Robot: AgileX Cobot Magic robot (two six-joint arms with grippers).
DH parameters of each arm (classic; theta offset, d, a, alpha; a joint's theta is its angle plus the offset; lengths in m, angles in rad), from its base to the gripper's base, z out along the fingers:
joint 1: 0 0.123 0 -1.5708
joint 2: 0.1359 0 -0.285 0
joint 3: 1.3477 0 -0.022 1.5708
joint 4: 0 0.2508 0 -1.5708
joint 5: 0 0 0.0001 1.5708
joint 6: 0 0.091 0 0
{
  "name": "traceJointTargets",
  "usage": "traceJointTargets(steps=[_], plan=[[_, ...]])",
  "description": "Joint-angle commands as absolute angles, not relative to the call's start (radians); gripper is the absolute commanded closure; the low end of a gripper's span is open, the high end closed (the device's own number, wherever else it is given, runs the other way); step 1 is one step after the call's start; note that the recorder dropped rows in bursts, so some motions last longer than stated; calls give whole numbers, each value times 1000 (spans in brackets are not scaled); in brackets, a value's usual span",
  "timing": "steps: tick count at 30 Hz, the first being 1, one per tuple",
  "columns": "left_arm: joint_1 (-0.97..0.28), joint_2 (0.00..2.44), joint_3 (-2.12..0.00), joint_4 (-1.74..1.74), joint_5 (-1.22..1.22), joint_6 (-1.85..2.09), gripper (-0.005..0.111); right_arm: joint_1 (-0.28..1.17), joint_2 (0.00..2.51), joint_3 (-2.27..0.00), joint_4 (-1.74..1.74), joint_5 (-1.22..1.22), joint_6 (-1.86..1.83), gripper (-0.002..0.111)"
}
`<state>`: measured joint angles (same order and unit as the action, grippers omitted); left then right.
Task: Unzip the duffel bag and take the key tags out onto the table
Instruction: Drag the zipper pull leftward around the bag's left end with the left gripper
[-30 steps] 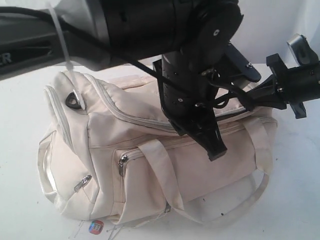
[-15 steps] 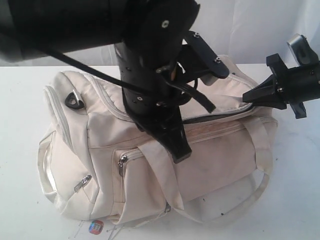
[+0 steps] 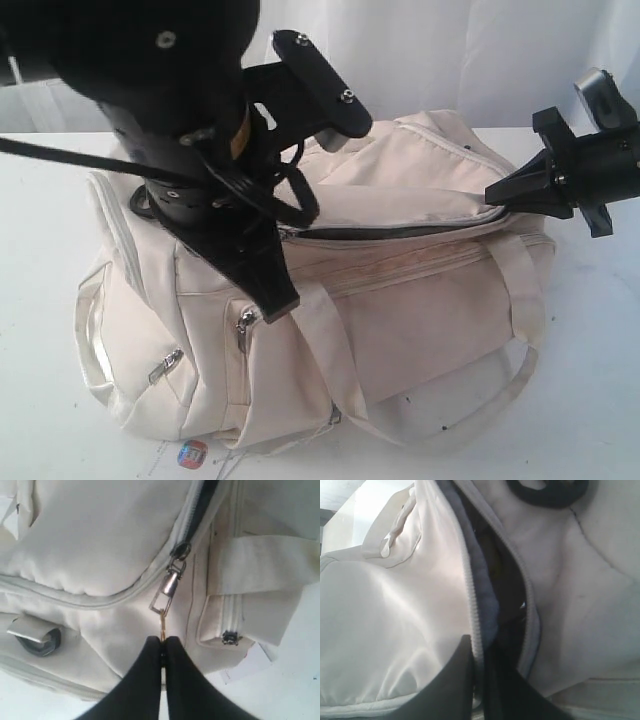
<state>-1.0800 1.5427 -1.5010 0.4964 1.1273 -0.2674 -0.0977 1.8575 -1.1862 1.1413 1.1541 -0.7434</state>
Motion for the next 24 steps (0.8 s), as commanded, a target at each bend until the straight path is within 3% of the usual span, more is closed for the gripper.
traceJointTargets(steps=[1,24], plan=[[-1083,1492,-1457,540,1221,-301,107,-105,1857,-1185,1156,1146,-743,108],[-1079,1385,-1147,932,1221,-504,107,-105,1857,-1185,1151,1147,-743,108]])
